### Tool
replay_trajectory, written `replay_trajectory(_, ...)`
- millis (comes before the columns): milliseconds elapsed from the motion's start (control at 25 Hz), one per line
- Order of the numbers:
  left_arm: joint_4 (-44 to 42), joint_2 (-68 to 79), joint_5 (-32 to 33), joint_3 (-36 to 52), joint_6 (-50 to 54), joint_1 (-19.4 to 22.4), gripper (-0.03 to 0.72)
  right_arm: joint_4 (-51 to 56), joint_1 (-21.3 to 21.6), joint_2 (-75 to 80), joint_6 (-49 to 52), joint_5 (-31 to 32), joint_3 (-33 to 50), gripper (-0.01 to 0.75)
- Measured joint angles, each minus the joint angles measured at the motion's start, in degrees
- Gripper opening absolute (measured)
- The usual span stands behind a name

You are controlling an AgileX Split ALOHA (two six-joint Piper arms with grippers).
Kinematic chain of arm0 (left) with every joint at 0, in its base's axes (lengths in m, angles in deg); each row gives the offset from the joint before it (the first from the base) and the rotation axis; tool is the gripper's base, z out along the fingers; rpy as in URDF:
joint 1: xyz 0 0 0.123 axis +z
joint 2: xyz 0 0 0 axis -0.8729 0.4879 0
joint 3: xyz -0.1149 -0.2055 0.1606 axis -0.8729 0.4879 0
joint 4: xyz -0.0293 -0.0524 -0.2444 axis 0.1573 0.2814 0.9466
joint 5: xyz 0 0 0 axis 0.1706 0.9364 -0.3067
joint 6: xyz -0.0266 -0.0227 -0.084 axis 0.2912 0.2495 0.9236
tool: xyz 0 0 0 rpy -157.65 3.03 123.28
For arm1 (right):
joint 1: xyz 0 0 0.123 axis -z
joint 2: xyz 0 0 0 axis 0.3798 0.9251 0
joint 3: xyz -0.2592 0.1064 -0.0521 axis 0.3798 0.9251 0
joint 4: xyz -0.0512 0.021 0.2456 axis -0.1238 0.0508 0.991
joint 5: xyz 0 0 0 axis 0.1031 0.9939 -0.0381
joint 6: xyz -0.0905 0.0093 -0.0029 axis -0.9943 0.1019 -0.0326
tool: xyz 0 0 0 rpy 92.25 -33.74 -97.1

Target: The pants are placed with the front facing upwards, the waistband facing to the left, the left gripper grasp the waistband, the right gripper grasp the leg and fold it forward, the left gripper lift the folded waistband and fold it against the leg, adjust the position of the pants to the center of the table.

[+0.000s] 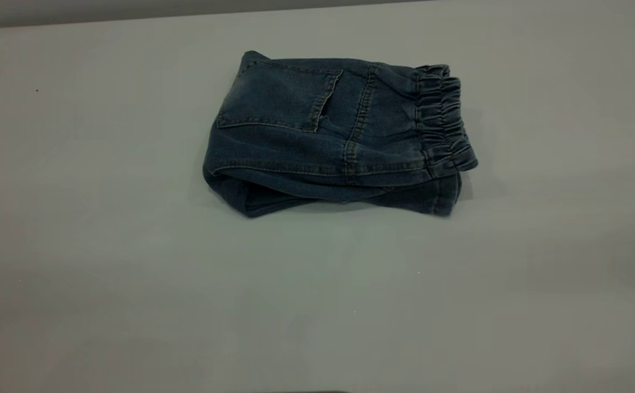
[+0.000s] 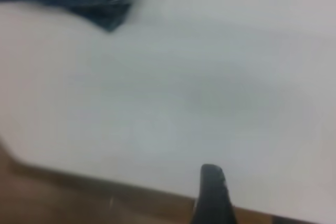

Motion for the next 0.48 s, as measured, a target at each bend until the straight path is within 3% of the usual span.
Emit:
replay_trajectory(160, 0.0, -7.0, 0.3, 0.0, 0.0, 3.4, 0.55, 0.0, 4.5, -4.9, 0.0, 0.0, 0.0, 0.447)
replay_trajectory(480, 0.4, -18.8, 1.2, 0.0, 0.0, 4.3, 0.55, 0.1, 4.6, -14.0, 0.0, 0.4, 0.0, 0.447)
